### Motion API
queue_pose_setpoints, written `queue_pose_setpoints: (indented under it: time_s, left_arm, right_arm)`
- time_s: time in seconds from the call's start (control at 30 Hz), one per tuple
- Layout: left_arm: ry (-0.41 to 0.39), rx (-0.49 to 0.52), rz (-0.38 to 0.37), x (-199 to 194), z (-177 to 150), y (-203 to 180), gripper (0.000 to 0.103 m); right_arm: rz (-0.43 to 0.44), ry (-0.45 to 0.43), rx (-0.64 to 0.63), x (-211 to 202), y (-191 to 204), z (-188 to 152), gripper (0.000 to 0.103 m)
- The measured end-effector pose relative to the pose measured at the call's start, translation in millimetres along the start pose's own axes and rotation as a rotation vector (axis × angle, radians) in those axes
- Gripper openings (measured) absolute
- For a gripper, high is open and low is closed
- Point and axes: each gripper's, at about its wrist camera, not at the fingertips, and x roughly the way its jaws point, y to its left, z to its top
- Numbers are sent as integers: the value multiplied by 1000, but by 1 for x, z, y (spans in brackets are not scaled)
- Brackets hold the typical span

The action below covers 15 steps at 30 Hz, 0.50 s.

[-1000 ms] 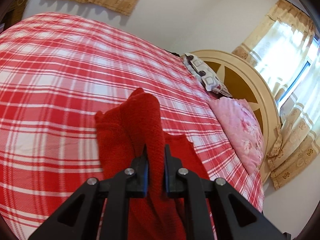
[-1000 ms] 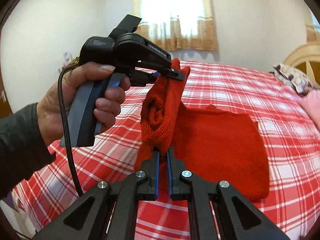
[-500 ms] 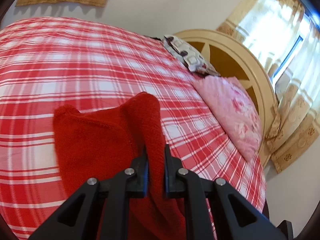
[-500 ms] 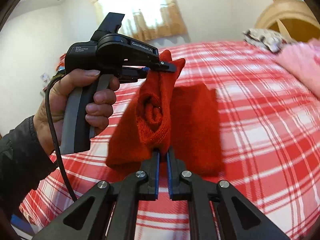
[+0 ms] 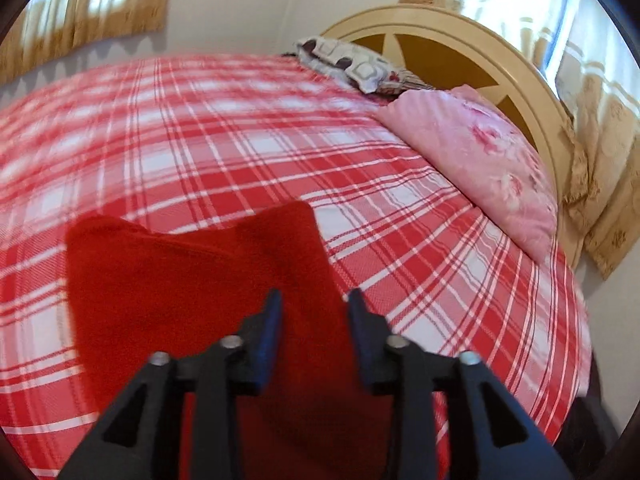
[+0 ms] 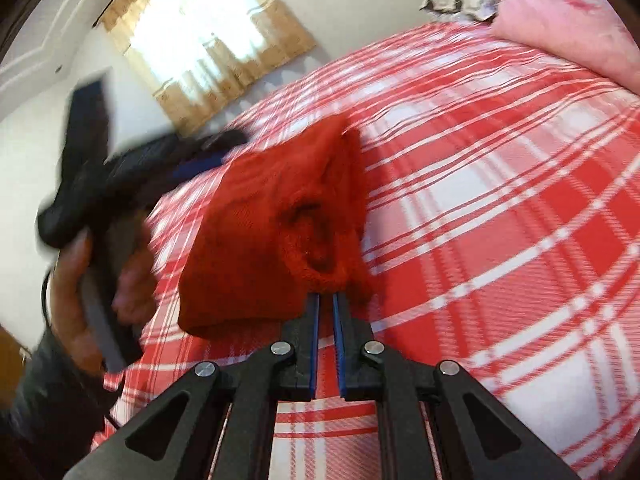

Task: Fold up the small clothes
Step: 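Open both grippers and hold them above the folded bundle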

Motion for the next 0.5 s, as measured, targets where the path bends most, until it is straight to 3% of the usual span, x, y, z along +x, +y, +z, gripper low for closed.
queue_pose_setpoints:
  time_s: [0.07,0.17,0.23,0.33,0.37,0.4,0.5]
  left_arm:
    - [-47,31,54,-18,-8,0,62]
    - [-114,74,127,-52,-35,12,75]
    - [-134,89,181,-62,-51,21,76]
    - [-129,92,273,-63,-76,33,77]
    - [-121,86,280,-61,-82,35,77]
    - [-105,80,281,-57,-87,36,77]
    - [-102,57,281,-46,-100,35,81]
  right_arm:
    - [-26,-54,-41,-8,6,11,14]
    - [-22,-56,-81,-3,19,33,33]
    - [-10,-30,-120,11,33,48,43]
    - [-28,81,-169,52,46,64,44]
    - [-68,111,-178,65,47,67,40]
    - [-133,137,-192,81,45,70,27]
    - [-168,148,-185,94,36,75,27]
